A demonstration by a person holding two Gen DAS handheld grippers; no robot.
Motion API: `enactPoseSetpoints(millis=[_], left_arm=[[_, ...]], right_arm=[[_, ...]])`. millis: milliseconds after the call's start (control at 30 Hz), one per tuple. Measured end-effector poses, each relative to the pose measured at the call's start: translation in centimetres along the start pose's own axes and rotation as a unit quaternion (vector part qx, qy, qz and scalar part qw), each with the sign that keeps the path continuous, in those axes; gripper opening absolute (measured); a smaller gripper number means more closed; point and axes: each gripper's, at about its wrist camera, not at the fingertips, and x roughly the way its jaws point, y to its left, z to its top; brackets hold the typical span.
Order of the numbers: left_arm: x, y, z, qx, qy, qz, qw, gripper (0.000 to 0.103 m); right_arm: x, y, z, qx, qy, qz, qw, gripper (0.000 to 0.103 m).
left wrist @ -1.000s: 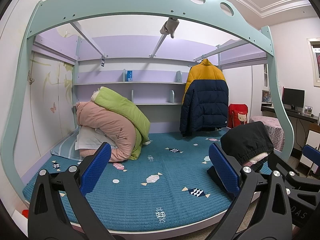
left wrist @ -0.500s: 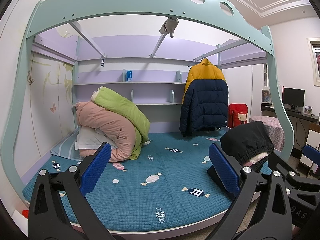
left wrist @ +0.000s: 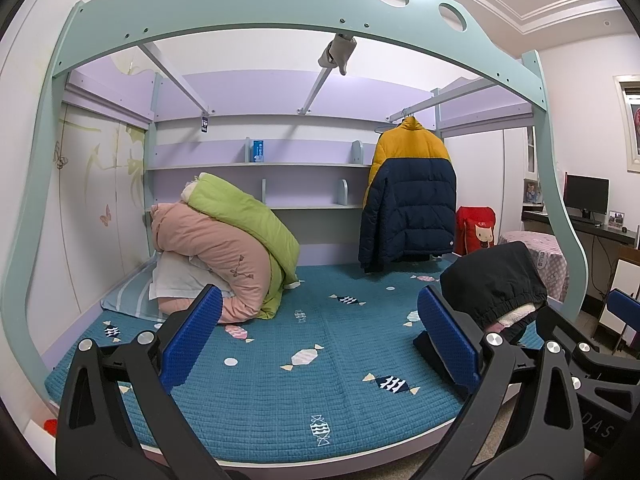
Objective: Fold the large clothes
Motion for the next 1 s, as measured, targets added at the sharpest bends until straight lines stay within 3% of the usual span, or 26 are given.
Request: enactPoseSetpoints(millis=[1000], left_arm=[[0.07,-0.19,-0.1,0.001,0.0,0.001,1.0,0.098]], right_arm=[[-0.05,-0.22,0.04,0.001,0.002,-0.001,1.0,0.096]])
